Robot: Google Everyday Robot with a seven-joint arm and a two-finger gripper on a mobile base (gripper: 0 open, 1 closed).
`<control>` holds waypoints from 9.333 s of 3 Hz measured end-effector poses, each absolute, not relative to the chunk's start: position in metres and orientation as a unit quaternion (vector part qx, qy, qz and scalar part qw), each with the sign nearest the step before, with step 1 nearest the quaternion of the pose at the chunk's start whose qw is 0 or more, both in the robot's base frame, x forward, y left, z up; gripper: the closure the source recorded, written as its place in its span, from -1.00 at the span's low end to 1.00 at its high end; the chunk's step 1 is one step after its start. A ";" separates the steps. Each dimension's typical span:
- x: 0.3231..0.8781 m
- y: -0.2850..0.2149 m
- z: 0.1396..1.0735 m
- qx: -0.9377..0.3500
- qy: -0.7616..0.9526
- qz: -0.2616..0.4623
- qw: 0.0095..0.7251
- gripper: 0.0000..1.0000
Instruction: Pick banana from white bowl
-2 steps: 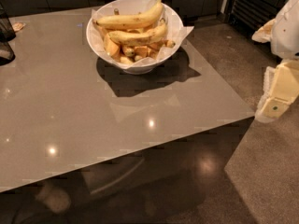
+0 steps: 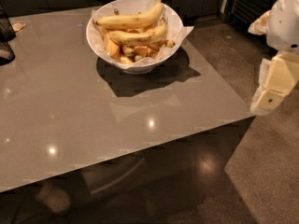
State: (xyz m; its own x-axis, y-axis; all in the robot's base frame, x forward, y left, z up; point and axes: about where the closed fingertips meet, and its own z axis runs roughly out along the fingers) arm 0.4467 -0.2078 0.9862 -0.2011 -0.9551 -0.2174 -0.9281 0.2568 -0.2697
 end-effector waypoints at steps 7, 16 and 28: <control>0.593 -0.137 0.986 -0.684 0.706 -0.038 0.179 -1.00; 0.670 -0.023 0.955 -0.766 0.622 0.000 0.160 -0.36; 0.619 -0.048 0.999 -0.716 0.676 -0.022 0.170 1.00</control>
Offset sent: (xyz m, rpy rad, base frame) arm 0.0836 0.0569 0.0034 -0.1352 0.0723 0.2032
